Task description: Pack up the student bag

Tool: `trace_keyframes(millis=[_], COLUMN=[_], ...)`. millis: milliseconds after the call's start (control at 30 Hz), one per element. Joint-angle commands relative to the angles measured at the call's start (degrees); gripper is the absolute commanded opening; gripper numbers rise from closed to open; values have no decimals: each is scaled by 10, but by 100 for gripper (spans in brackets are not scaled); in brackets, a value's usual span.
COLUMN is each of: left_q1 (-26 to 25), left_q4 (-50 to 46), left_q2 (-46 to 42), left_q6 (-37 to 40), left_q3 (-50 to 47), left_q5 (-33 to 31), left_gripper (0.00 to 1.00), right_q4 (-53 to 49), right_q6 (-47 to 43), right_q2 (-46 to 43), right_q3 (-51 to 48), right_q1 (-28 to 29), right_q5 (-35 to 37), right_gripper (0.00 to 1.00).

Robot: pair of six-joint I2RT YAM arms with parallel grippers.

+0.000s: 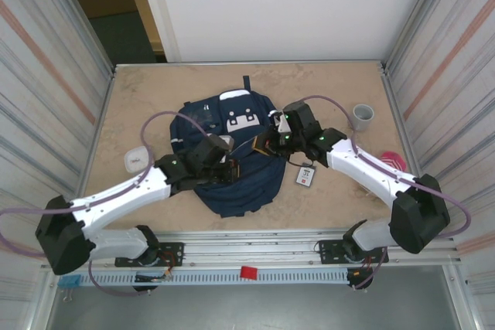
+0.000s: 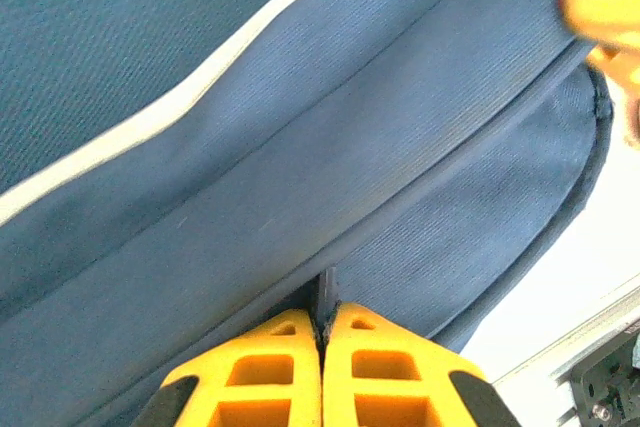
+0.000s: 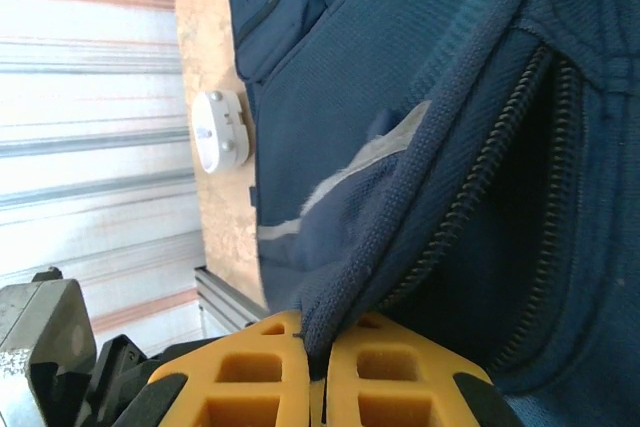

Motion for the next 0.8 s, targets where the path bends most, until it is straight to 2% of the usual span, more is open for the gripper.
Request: trace_keyframes(millis=[0, 100, 300, 333, 367, 400, 433, 567, 700, 767], left_q1=[23, 40, 90, 98, 101, 104, 105, 106, 108, 111], left_q4=[-95, -117, -116, -101, -84, -57, -35, 5, 15, 12], left_q2=[-58, -105, -147, -150, -154, -156, -158, -159, -164, -166], left_q6=[-13, -10, 21, 31, 41, 55, 67, 90, 112, 114], left_q3=[-42, -69, -91, -94, -96, -101, -104, -114, -108, -103], left_q5=[-74, -75, -43, -27, -8, 17, 42, 89, 96, 91], left_gripper=[0, 0, 0, 0, 0, 0, 0, 0, 0, 0], right_q4=[-18, -27, -24, -20, -21, -29, -37, 13, 38, 24], right_q6=[-44, -55, -62, -73, -93, -128, -168, -336, -612, -769], right_q2=[-28, -22, -16, -20, -28, -44, -65, -143, -150, -129], right_q3=[24, 30, 38, 40, 43, 49, 52, 15, -11, -15], right_q1=[-48, -76, -87, -85, -80, -73, -65, -41, 25, 79], right_q5=[-12, -34, -51, -51, -46, -26, 3, 60, 49, 81], right_gripper=[0, 0, 0, 13, 33, 52, 59, 66, 69, 69])
